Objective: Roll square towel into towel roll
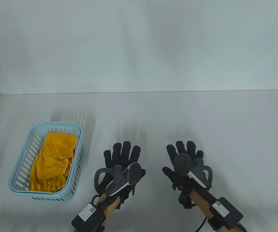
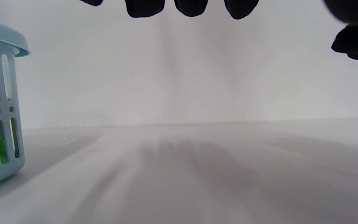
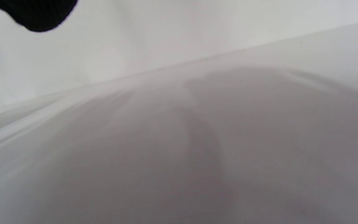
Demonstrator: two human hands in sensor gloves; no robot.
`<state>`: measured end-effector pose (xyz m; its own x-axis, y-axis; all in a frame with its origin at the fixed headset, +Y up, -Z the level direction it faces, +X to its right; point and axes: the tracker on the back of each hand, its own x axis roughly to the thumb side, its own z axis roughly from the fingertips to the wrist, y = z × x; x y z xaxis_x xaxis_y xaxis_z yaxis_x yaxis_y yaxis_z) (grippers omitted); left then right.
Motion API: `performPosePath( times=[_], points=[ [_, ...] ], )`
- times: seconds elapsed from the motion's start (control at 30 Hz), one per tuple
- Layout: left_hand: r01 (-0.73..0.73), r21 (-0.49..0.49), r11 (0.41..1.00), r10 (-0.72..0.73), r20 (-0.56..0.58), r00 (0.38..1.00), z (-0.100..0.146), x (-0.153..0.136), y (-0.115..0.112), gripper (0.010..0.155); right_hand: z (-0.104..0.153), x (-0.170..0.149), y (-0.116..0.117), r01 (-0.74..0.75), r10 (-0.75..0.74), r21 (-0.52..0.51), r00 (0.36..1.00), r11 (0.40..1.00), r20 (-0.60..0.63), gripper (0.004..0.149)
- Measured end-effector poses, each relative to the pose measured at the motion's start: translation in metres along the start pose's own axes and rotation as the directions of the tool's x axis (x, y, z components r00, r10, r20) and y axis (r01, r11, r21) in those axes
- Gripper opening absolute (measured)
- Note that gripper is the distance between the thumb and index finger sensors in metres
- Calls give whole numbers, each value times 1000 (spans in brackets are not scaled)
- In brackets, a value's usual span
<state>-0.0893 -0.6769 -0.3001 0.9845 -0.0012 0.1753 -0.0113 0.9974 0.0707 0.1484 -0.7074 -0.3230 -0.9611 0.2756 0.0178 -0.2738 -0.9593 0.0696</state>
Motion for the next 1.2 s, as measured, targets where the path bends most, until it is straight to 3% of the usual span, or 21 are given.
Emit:
performPosePath(
  times=[0.23, 0.47, 0.83, 1.0, 1.2],
  points=[
    [-64, 1, 998, 65, -29, 997, 2, -4, 12, 87, 0, -4, -5, 31, -31, -8, 999, 999, -16, 83],
    [-220, 25, 975, 221, -86, 971, 3, -20, 53, 87, 2, -8, -11, 76, -76, -20, 997, 997, -24, 83],
    [-289, 60, 955, 296, -220, 930, -7, -89, 125, 87, 5, -7, -16, 114, -114, -24, 993, 993, -13, 82],
    [-306, 29, 952, 300, -301, 905, -11, -133, 132, 87, 5, -7, -15, 108, -108, -16, 994, 994, -10, 82],
    [-308, -51, 950, 256, -437, 862, -25, -190, 114, 86, 5, -8, -17, 125, -126, -19, 992, 992, -8, 82]
  ],
)
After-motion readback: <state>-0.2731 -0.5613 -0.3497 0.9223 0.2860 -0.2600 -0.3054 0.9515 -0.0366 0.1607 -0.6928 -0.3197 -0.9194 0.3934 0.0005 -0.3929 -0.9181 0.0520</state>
